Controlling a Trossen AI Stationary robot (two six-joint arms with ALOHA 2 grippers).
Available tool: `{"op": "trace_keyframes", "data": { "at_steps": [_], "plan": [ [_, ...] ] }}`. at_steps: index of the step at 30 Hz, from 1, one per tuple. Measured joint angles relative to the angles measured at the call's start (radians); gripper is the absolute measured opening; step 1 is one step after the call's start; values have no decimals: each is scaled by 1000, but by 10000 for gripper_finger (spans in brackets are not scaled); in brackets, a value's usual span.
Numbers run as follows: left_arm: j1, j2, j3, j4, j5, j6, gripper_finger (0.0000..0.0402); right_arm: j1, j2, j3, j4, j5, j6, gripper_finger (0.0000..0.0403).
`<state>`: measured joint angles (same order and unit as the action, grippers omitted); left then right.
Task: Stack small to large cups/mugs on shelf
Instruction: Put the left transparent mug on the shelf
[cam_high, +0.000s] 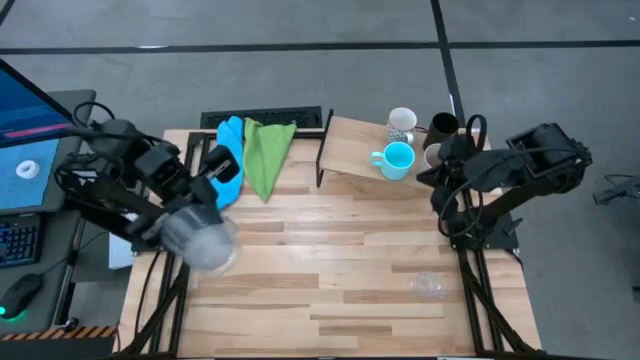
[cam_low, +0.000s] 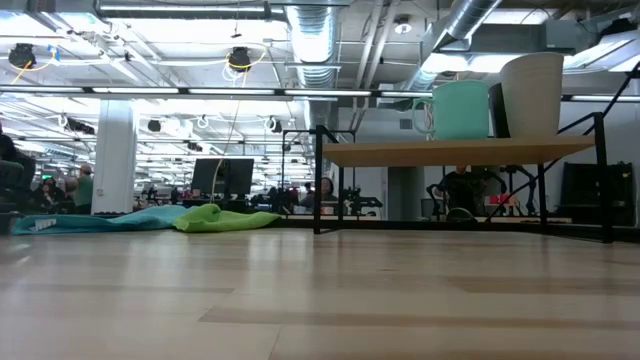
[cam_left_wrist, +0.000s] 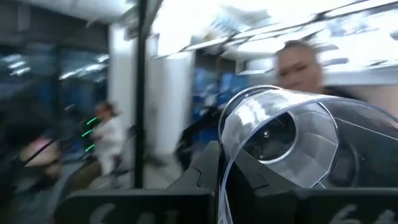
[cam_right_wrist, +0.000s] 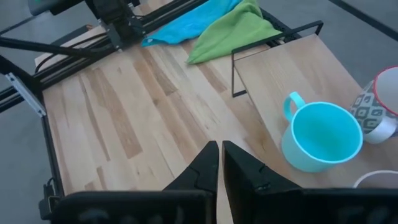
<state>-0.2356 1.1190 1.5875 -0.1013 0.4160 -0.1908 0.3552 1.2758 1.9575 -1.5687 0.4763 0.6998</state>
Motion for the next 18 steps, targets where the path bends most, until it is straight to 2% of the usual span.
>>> {"op": "trace_keyframes", "data": {
  "at_steps": [4, 10, 14, 18],
  "plan": [
    [0, -2, 0, -173, -230, 74, 0, -15, 0, 0, 0, 1, 7, 43],
    [0, 38, -1, -395, -730, 166, 0, -34, 0, 0, 0, 0, 7, 43],
    [0, 93, -1, -491, -1017, 195, 0, -50, 0, 0, 11, 0, 8, 43],
    [0, 154, -1, -552, -1346, 225, 0, -70, 0, 0, 32, 0, 8, 43]
  ]
}}
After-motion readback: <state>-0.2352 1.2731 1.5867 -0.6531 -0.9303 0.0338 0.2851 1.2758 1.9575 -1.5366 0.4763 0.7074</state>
